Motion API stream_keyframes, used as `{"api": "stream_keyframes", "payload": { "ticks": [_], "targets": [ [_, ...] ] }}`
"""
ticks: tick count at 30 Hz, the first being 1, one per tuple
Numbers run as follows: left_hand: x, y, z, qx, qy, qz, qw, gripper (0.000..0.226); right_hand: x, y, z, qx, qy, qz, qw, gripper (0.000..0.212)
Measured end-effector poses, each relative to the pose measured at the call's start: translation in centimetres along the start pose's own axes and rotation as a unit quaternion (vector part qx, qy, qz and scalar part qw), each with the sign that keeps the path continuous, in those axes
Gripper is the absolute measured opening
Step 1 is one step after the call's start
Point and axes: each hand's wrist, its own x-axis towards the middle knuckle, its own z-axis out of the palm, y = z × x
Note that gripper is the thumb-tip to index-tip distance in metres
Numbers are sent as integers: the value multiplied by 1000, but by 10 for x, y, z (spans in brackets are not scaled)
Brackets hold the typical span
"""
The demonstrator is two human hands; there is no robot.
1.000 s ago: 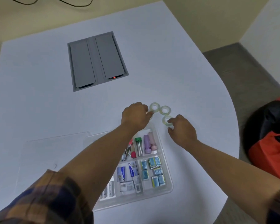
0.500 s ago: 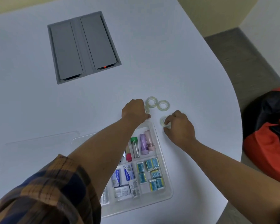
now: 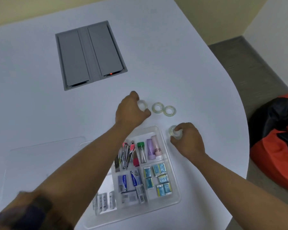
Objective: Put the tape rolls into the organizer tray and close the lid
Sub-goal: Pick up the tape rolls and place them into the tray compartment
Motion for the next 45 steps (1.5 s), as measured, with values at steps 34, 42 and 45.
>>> {"api": "stream_keyframes", "payload": {
  "ticks": [34,42,45],
  "targets": [
    [-180,-125,-71,196,-10,-104,975,23,-79,-201,105,-302,-208,-323,873,28],
    [-175,-138,-58,199,-52,-135,969,20,-78,-200,121,-363,-239,-337,835,24],
    [-174,-137,-56,195,-50,-136,970,19,-78,-200,127,-377,-239,-345,825,19]
  ]
}}
